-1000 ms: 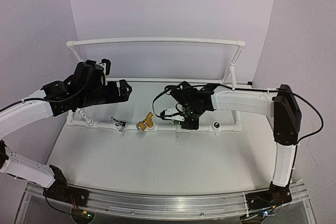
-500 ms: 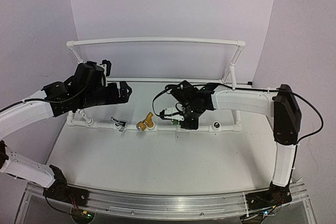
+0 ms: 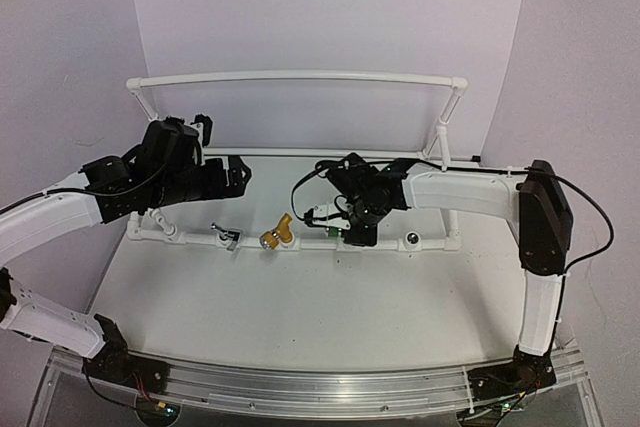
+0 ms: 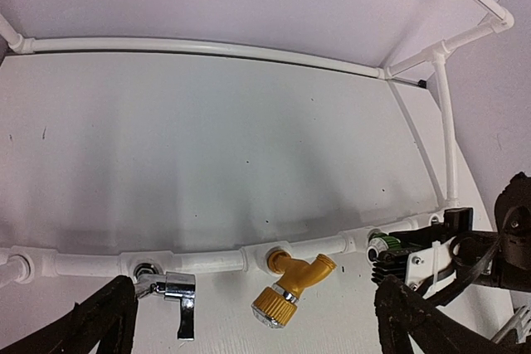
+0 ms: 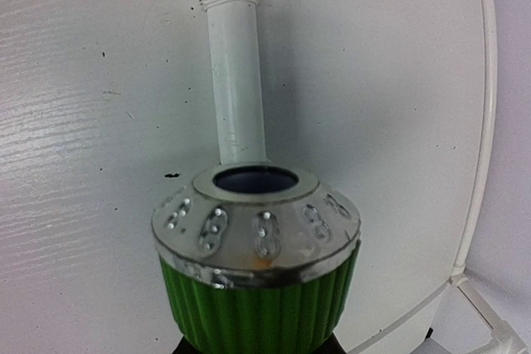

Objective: Install the water faucets

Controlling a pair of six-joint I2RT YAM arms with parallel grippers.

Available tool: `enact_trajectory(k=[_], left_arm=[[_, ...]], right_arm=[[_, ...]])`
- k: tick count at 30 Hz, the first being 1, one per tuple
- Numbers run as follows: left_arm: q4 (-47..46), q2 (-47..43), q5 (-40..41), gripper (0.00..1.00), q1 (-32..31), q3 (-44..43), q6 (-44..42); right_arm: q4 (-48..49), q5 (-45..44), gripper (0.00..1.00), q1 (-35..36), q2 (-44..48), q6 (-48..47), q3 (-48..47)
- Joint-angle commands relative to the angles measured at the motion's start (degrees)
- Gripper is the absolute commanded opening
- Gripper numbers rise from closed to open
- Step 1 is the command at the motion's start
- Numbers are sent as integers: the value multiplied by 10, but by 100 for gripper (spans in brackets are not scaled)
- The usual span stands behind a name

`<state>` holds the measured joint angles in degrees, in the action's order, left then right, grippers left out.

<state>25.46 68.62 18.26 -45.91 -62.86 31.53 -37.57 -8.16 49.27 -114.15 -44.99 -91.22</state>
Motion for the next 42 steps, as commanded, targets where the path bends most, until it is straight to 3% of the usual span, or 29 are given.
enact_trajectory(k=[1,16,25,42], left_arm=[[-18,-19,12,100,1,0,-5],[-16,-25,19,100,1,-1,-5],[-21,-24,23,100,1,0,-12],[-22,-22,27,100,1,-5,-12]], right_arm=[[17,-4,0,-12,-4,-5,11],[8,-14,0,-13,-1,77,46],[29,22,0,-40,31,81,77],[5,-11,0,-40,15,68,84]])
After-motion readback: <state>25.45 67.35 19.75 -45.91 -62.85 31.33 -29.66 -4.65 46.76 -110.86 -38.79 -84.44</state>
